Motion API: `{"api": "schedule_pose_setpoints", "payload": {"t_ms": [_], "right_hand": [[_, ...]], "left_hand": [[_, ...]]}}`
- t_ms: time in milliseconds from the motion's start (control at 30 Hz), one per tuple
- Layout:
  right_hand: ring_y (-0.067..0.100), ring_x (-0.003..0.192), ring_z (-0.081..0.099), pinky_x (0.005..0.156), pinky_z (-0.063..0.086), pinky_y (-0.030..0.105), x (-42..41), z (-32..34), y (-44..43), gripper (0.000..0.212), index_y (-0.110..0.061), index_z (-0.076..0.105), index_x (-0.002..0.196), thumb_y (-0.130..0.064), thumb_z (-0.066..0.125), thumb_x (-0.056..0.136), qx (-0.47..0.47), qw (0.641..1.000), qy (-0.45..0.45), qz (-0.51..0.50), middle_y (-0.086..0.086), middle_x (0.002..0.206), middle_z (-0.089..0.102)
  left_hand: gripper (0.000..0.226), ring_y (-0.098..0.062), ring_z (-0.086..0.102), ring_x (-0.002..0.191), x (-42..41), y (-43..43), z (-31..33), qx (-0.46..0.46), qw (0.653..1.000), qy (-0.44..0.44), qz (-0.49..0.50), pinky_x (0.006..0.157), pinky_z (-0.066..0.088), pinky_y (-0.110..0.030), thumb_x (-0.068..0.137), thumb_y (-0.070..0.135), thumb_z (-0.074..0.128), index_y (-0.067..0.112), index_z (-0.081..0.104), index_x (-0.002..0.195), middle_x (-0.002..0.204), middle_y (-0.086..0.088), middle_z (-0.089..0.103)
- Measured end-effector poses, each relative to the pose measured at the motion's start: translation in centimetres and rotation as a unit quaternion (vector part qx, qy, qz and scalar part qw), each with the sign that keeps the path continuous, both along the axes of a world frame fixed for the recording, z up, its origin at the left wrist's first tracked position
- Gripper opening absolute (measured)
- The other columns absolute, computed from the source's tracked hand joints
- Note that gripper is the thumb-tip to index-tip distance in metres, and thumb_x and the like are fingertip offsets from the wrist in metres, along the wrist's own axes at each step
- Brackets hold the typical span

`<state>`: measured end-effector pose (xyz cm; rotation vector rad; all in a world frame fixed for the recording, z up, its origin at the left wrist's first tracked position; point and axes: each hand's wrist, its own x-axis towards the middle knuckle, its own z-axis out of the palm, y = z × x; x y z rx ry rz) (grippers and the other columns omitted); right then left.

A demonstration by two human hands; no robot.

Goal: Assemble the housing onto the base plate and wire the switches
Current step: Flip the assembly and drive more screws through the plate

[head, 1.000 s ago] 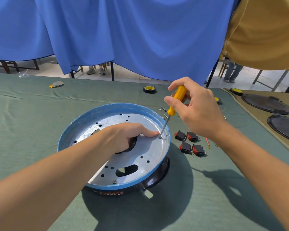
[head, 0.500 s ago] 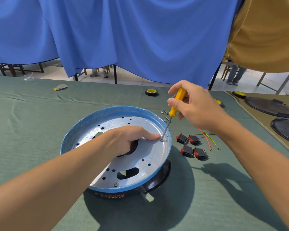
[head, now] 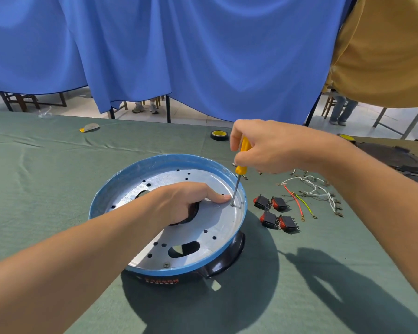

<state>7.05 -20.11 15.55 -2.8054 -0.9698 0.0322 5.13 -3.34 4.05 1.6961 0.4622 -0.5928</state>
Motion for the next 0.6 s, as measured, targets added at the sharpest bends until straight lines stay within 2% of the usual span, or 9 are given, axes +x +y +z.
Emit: {"api": "schedule_pose_setpoints", "payload": {"t_ms": [67,167,300,467,533,600], "right_hand": [[0.011,0.071,0.061,0.057,0.049,0.031,0.0,-0.2,0.3,0.010,-0.028,0.052,0.096,-0.029,0.059,0.089,0.020,1.000,-0.006,0.021,-0.006,0.087,0.055],[0.010,0.072,0.060,0.064,0.055,0.036,0.3,-0.9,0.6,0.008,-0.024,0.055,0.090,-0.026,0.062,0.089,0.069,0.996,-0.036,0.034,-0.002,0.090,0.057],[0.004,0.053,0.062,0.058,0.058,0.031,0.5,-1.0,0.1,0.010,-0.024,0.056,0.084,-0.026,0.065,0.088,0.100,0.994,-0.023,0.042,-0.005,0.076,0.058],[0.003,0.067,0.054,0.065,0.058,0.038,0.8,-1.3,-0.2,0.012,-0.023,0.057,0.084,-0.029,0.066,0.087,0.119,0.991,-0.042,0.052,-0.005,0.075,0.057],[0.001,0.064,0.053,0.064,0.057,0.037,1.0,-1.3,0.1,0.016,-0.023,0.056,0.082,-0.033,0.068,0.085,0.117,0.991,-0.050,0.052,-0.003,0.073,0.058],[0.005,0.053,0.058,0.058,0.055,0.033,1.1,-1.4,0.4,0.023,-0.022,0.054,0.078,-0.038,0.071,0.083,0.110,0.991,-0.058,0.054,-0.002,0.072,0.058]], "left_hand": [[0.035,-0.030,0.057,0.090,-0.1,-0.2,0.5,0.002,1.000,0.003,-0.006,0.087,0.045,-0.039,0.078,0.034,0.079,0.007,0.067,0.096,0.089,-0.012,0.065],[0.034,-0.032,0.062,0.088,-0.2,-0.8,1.4,0.022,1.000,0.008,-0.011,0.096,0.049,-0.043,0.079,0.029,0.079,0.008,0.068,0.104,0.090,-0.013,0.070],[0.037,-0.032,0.064,0.087,-0.4,-1.5,2.0,0.057,0.998,-0.002,-0.005,0.095,0.050,-0.044,0.079,0.028,0.080,0.009,0.066,0.108,0.090,-0.012,0.071],[0.043,-0.031,0.061,0.095,-0.8,-1.6,1.7,0.055,0.998,-0.034,0.011,0.105,0.044,-0.046,0.083,0.025,0.075,0.007,0.064,0.121,0.102,-0.014,0.067],[0.045,-0.032,0.062,0.098,-1.0,-1.8,1.9,0.073,0.997,-0.016,-0.002,0.106,0.043,-0.047,0.084,0.031,0.075,0.008,0.062,0.121,0.104,-0.013,0.067],[0.049,-0.034,0.062,0.103,-1.1,-2.0,2.1,0.094,0.995,0.006,-0.014,0.106,0.043,-0.047,0.083,0.036,0.075,0.010,0.060,0.122,0.108,-0.013,0.066]]}}
